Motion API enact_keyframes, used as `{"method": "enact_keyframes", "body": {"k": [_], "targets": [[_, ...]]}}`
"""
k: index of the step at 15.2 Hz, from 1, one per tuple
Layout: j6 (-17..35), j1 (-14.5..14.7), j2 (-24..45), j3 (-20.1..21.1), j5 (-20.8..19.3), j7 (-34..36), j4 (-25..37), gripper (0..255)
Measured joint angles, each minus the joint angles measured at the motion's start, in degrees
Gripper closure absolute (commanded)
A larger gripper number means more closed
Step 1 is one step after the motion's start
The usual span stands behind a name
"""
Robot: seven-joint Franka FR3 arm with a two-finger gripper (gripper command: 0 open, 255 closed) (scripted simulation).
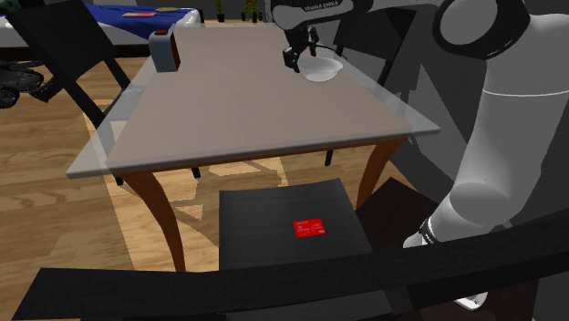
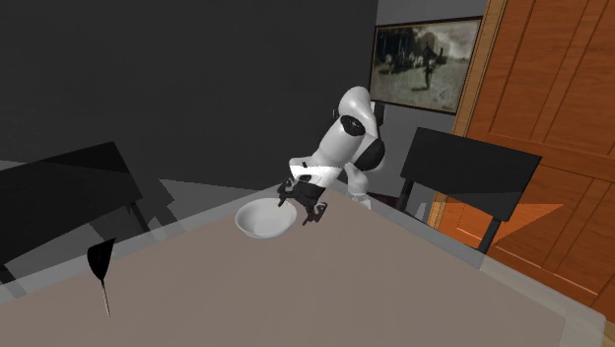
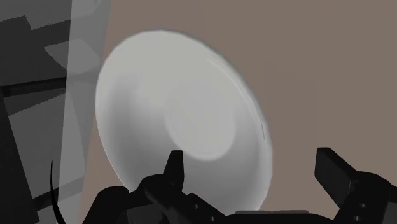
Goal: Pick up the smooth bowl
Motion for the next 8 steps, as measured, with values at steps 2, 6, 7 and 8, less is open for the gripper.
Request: {"method": "enact_keyframes", "body": {"k": [2,6,7,8], "targets": [[0.2,0.1,2.2,-0.3,-1.0,0.1,1.7,0],[2.3,0.1,2.8,-0.5,-1.6,1.4,-0.2,0],[2.9,0.0,2.8,-0.5,-1.6,1.7,-0.7,0],[3.4,0.0,2.9,-0.5,-1.7,2.0,-1.2,0]]}}
